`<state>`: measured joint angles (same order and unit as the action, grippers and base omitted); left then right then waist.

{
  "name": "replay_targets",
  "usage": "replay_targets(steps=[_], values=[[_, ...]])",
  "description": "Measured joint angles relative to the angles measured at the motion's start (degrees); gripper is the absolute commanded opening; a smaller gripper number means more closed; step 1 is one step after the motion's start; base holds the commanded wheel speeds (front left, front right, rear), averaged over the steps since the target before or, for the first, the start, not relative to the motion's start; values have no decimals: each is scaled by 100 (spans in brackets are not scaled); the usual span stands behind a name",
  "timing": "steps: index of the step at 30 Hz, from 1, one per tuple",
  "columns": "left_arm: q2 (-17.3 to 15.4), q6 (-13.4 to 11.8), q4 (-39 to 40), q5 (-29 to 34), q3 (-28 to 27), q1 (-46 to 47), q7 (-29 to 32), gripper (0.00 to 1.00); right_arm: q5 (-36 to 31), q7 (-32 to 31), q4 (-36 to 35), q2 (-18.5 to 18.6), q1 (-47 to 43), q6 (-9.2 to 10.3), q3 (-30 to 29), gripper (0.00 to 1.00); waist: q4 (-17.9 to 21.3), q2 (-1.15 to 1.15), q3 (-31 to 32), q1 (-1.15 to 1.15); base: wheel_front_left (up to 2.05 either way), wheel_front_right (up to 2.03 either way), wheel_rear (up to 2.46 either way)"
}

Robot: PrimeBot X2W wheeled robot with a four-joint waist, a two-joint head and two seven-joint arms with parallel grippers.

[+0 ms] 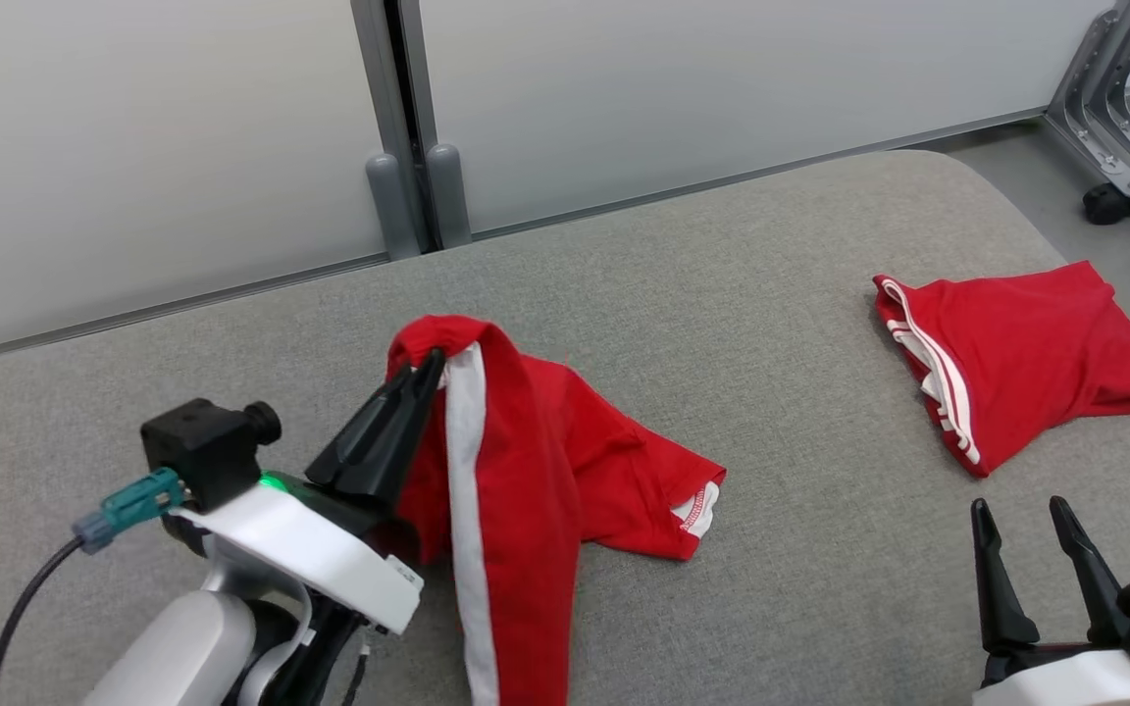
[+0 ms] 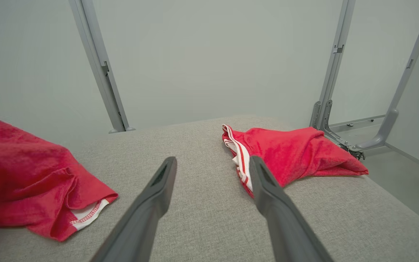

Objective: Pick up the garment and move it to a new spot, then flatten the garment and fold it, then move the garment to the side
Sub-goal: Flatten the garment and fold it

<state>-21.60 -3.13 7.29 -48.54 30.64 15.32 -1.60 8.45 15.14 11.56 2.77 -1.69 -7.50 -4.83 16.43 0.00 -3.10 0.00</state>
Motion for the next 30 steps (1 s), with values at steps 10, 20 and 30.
replay_targets(steps=[10, 20, 30], values=[[-485, -759, 839, 81, -455, -469, 159, 0, -44, 0, 7, 0, -38, 0, -210, 100, -166, 0, 87, 0, 0, 0, 0], [-801, -826, 245, -26, -909, -1523, -450, 0, 9, 0, 42, 0, -31, 0, -109, 100, -378, 0, -8, 0, 0, 0, 0], [-424, 165, -1956, -760, -886, -2340, -1001, 10, -42, 0, 68, -1, -24, 0, -68, 100, -472, 0, -85, 0, 0, 0, 0]])
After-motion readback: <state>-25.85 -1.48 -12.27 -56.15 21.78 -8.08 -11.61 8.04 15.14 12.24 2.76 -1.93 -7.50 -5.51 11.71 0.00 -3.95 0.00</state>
